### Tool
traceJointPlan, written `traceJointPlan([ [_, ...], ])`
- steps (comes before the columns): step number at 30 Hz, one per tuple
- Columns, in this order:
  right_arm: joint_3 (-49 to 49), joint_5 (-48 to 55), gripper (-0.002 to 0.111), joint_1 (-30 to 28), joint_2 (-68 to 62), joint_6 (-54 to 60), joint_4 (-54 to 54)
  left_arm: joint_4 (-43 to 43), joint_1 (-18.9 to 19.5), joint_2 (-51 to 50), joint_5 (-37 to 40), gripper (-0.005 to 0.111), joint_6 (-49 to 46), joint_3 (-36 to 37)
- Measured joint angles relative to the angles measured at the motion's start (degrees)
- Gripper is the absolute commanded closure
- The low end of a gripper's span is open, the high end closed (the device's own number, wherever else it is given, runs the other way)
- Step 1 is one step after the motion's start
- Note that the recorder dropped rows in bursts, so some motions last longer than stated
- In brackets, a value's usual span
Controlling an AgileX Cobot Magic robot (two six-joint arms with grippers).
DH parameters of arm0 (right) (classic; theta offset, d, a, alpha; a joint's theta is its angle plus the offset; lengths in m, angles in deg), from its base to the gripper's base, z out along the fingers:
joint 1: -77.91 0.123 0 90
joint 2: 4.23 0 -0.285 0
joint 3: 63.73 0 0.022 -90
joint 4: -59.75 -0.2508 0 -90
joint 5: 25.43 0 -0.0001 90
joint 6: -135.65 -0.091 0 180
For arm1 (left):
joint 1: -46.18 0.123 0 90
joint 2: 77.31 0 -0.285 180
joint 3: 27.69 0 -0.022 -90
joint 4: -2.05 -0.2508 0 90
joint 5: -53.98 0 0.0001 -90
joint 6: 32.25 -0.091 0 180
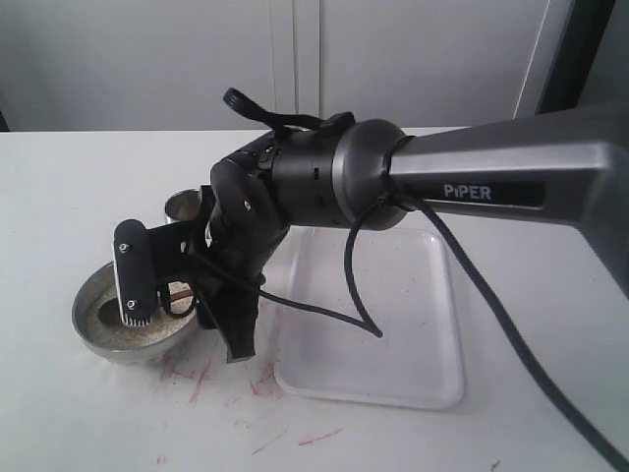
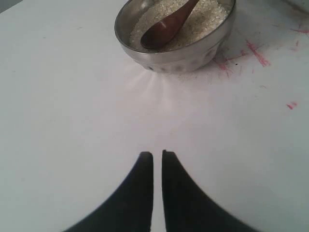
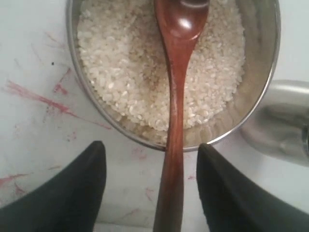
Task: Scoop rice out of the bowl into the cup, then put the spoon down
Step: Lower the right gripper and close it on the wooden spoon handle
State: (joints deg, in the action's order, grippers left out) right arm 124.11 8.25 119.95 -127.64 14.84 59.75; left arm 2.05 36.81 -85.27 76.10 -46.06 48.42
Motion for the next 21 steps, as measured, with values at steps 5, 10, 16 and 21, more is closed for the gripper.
traceJointPlan([
  [5,0.0,-0.1,0.056,0.0,0.0,-2.8,3.8,0.0,0.0,0.0,0.0,0.092,0.0,0.0],
  [10,0.0,-0.4,0.056,0.0,0.0,-3.5,4.9,0.0,0.0,0.0,0.0,0.092,0.0,0.0],
  [16,0.0,-1.4,0.056,0.0,0.0,-3.7,5.1,0.0,0.0,0.0,0.0,0.092,0.0,0.0],
  [21,0.0,-1.4,0.056,0.0,0.0,-4.0,5.1,0.0,0.0,0.0,0.0,0.092,0.0,0.0],
])
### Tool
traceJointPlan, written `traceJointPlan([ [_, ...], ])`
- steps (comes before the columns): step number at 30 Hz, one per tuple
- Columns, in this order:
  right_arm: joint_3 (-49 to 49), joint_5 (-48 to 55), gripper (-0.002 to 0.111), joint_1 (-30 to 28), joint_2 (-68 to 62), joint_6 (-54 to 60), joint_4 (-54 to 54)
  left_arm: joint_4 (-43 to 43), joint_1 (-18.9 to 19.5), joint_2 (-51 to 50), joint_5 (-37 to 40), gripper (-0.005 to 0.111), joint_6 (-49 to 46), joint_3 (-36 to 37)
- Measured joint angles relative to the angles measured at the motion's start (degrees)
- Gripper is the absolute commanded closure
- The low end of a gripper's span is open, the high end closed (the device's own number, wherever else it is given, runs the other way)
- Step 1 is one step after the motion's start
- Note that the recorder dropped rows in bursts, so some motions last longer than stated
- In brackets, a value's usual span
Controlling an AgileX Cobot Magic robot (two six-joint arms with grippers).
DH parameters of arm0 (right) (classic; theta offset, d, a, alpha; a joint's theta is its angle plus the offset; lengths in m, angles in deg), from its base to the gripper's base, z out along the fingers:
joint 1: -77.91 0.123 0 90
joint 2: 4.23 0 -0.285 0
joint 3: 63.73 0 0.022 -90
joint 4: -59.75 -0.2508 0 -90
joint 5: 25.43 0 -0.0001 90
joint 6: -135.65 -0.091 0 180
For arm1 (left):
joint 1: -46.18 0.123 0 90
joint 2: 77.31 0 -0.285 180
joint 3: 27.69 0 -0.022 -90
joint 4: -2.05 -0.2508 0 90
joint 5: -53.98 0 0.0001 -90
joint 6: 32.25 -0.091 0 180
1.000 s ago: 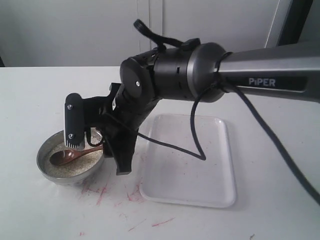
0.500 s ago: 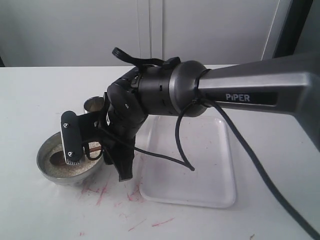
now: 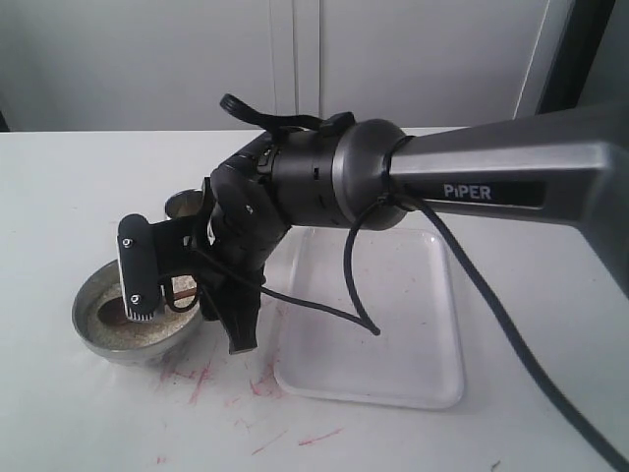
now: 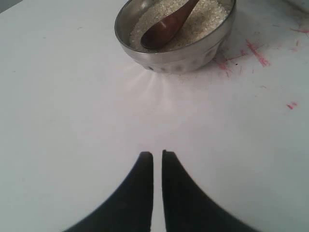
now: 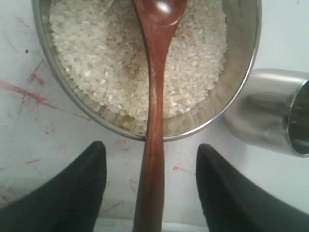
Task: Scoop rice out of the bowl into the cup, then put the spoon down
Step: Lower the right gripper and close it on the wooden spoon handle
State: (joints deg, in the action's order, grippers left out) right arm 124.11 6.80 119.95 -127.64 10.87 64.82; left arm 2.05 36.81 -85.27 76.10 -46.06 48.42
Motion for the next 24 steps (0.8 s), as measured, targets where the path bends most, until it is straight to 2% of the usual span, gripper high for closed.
traceJointPlan([
  [13,0.0,2.0,0.057,-0.9,-0.3,-6.2,0.0,0.0,0.0,0.0,0.0,0.092,0.0,0.0],
  [24,0.0,1.8,0.059,-2.4,-1.0,-7.2,-2.4,0.0,0.0,0.0,0.0,0.092,0.0,0.0],
])
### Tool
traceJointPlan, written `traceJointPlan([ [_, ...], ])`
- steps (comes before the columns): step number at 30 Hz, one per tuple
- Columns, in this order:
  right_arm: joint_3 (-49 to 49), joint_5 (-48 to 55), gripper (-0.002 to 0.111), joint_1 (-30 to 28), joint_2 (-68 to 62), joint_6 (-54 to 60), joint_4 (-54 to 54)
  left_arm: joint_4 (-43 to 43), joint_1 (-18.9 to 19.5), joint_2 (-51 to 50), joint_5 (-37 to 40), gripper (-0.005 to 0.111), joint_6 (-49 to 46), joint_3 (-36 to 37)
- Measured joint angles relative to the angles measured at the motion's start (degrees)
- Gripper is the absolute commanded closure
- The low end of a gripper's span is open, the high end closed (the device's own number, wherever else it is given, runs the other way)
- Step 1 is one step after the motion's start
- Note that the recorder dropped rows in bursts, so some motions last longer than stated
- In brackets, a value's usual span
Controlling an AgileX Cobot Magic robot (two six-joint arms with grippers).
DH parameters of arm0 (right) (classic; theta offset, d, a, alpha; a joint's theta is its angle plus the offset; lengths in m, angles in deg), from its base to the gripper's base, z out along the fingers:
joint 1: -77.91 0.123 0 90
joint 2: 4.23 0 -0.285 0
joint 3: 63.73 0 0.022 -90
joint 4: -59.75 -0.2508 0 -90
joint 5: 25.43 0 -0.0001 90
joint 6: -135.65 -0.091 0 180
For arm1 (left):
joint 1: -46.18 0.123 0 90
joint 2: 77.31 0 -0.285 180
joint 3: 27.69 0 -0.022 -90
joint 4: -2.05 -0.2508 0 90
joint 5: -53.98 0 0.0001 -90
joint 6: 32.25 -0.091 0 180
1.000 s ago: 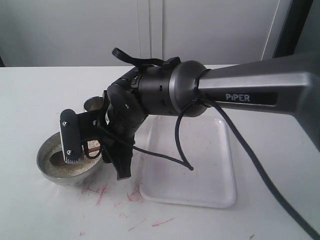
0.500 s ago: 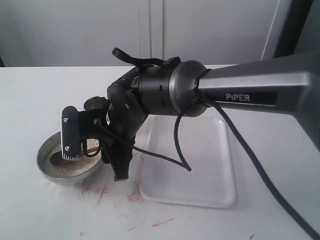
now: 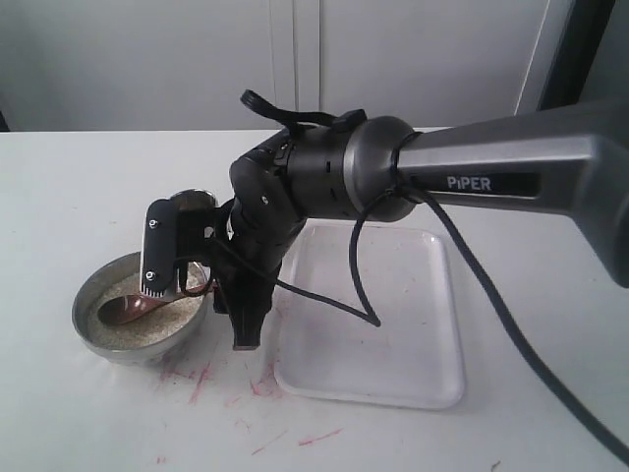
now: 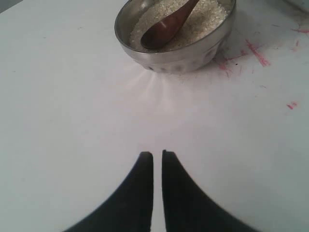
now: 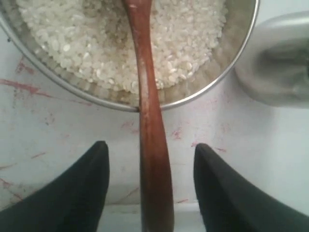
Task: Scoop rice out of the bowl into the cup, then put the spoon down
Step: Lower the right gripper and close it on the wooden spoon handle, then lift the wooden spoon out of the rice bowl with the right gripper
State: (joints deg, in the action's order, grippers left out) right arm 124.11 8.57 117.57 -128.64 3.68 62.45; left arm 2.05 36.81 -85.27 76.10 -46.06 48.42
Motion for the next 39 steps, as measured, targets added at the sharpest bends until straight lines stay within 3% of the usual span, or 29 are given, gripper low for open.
traceJointPlan([
  [19,0.0,-0.8,0.106,0.0,0.0,-0.1,-2.7,0.0,0.0,0.0,0.0,0.092,0.0,0.0],
  [28,0.0,-0.6,0.108,0.0,2.0,-0.1,-1.4,0.0,0.0,0.0,0.0,0.092,0.0,0.0],
  [34,0.2,5.9,0.108,3.4,6.7,-1.1,13.8,0.0,0.0,0.0,0.0,0.092,0.0,0.0],
  [39,0.2,10.7,0.108,8.4,7.0,-11.7,33.2,0.0,0.0,0.0,0.0,0.092,0.0,0.0],
])
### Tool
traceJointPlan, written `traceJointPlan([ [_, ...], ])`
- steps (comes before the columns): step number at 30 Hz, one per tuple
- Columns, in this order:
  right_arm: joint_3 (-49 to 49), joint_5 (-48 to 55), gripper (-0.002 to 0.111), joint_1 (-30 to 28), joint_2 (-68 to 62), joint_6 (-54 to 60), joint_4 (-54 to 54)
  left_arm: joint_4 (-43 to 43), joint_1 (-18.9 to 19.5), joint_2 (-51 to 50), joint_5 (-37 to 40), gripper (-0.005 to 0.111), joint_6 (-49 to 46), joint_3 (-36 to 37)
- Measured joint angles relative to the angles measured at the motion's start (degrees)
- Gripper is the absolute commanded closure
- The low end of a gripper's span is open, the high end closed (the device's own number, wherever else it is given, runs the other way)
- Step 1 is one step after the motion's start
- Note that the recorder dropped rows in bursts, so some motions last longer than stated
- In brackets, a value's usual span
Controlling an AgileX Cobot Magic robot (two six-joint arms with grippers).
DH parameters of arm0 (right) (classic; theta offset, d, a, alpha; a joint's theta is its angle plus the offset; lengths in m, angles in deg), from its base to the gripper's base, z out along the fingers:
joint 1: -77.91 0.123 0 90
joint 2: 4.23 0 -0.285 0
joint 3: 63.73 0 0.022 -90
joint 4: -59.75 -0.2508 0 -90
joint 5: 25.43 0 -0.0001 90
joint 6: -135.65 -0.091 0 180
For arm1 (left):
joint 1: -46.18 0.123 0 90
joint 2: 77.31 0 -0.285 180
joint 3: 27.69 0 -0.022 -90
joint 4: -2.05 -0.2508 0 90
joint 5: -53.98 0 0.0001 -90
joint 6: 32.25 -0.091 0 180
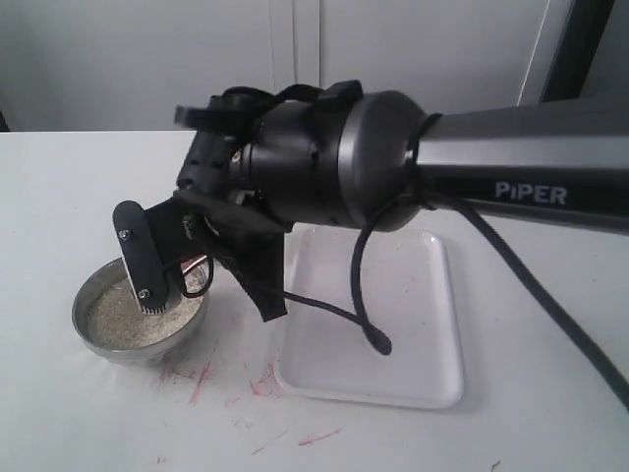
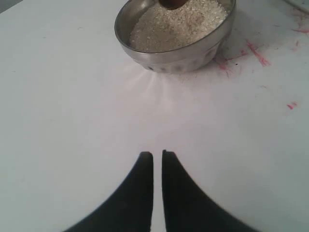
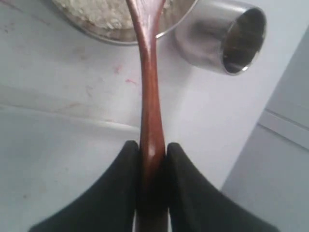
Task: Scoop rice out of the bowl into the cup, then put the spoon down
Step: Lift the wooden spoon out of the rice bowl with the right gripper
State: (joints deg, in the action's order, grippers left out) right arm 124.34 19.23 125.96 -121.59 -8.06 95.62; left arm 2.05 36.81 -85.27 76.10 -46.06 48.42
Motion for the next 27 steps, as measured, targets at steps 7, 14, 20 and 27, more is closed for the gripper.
traceJointPlan([
  [7,0.0,6.3,0.108,5.2,0.0,-7.4,14.5,0.0,0.0,0.0,0.0,0.092,0.0,0.0],
  [14,0.1,9.9,0.108,6.8,-2.0,-12.2,17.2,0.0,0.0,0.0,0.0,0.092,0.0,0.0],
  [20,0.1,10.2,0.108,7.4,-2.8,-13.5,17.9,0.0,0.0,0.0,0.0,0.092,0.0,0.0],
  [27,0.1,10.2,0.108,7.4,-4.9,-13.8,18.0,0.0,0.0,0.0,0.0,0.092,0.0,0.0],
])
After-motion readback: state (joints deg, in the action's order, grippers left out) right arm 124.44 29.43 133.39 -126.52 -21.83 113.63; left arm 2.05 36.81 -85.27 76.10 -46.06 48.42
